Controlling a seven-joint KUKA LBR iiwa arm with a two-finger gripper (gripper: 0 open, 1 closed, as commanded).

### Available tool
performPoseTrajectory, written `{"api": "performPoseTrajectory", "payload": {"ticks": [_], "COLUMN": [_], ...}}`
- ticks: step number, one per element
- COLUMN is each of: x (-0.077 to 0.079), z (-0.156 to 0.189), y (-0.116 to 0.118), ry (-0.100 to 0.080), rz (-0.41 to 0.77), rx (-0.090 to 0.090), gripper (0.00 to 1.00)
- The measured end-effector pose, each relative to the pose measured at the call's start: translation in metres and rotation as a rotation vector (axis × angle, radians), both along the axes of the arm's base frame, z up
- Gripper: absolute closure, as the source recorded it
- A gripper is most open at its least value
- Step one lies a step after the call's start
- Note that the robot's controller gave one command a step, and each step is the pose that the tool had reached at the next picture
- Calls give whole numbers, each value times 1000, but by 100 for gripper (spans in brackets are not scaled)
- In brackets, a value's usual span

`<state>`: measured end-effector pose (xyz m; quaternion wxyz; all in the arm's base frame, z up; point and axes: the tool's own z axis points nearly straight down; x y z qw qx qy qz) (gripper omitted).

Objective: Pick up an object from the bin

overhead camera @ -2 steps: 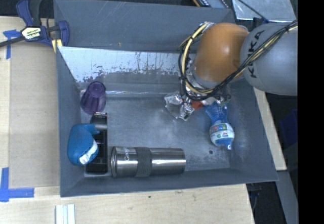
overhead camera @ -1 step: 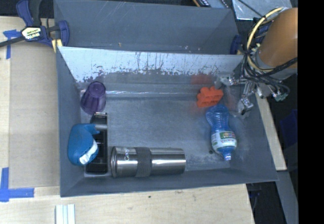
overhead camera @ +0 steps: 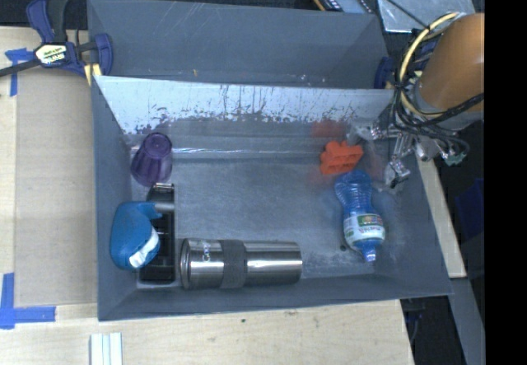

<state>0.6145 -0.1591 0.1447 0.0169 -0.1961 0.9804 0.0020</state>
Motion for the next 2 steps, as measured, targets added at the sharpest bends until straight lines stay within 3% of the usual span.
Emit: {"api": "performPoseTrajectory", "payload": {"ticks": [1, 2], "x": [-20, -8], "z": [-51, -59], "y": [31, 42], "ry": [-16, -35], "rz": [20, -3], "rx": [-5, -2], "gripper": [0, 100]}}
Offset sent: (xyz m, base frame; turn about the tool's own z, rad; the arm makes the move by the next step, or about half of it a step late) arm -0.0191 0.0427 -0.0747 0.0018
